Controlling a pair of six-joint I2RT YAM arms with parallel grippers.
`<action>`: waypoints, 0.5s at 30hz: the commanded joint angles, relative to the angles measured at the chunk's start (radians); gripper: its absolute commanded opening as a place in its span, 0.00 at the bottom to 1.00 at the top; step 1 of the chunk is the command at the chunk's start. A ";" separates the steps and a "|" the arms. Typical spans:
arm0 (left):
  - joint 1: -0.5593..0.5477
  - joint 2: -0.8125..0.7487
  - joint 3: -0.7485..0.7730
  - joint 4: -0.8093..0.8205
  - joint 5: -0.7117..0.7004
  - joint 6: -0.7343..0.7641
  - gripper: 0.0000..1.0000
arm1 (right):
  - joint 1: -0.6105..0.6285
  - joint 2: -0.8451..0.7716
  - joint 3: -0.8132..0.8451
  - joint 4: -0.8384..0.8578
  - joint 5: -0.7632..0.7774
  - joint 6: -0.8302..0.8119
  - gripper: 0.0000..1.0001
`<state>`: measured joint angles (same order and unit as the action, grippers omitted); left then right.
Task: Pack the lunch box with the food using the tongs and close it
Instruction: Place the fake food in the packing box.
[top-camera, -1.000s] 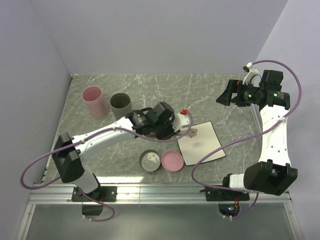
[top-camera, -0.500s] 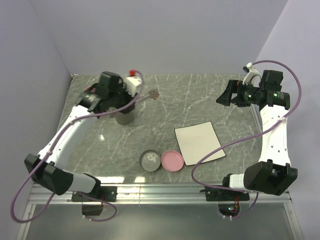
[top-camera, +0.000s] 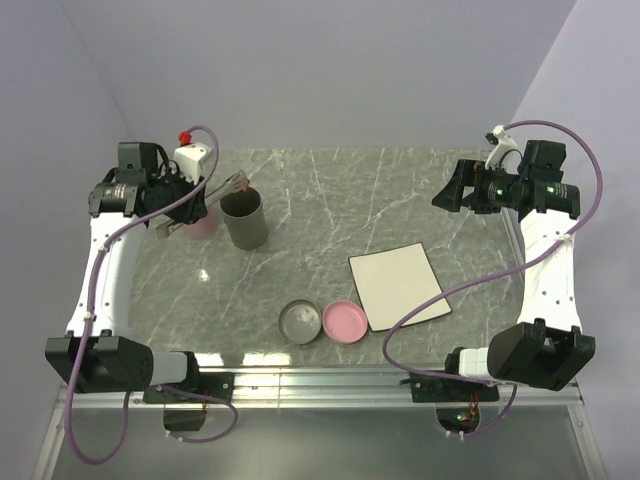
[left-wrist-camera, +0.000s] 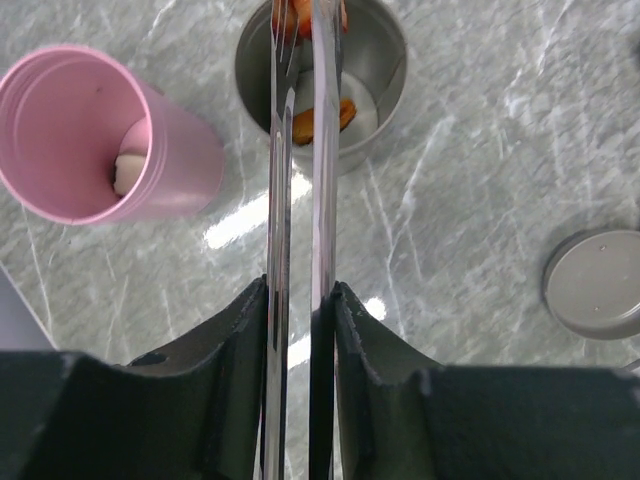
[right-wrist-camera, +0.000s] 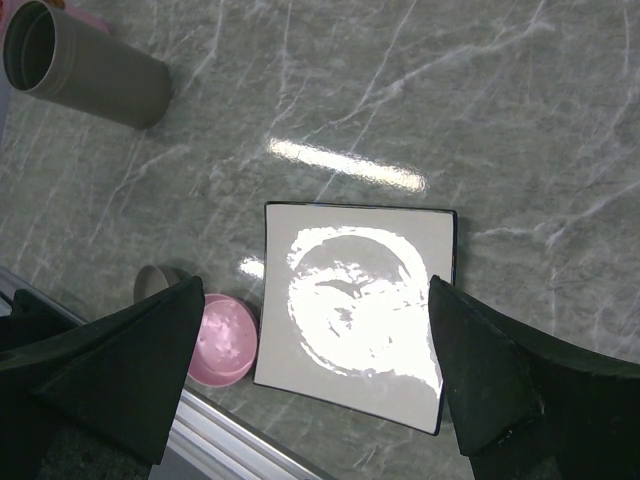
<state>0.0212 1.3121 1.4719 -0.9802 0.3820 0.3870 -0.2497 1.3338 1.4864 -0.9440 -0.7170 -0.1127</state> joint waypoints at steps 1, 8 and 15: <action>0.032 -0.045 -0.022 0.000 0.057 0.058 0.34 | -0.008 -0.005 0.028 0.007 -0.012 -0.002 1.00; 0.045 -0.054 -0.062 0.001 0.052 0.079 0.34 | -0.008 -0.007 0.026 0.005 -0.009 -0.002 1.00; 0.046 -0.051 -0.084 0.012 0.049 0.079 0.35 | -0.008 -0.008 0.028 0.002 -0.012 -0.004 1.00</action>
<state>0.0624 1.2911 1.3930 -0.9936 0.4007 0.4496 -0.2497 1.3338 1.4864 -0.9440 -0.7170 -0.1127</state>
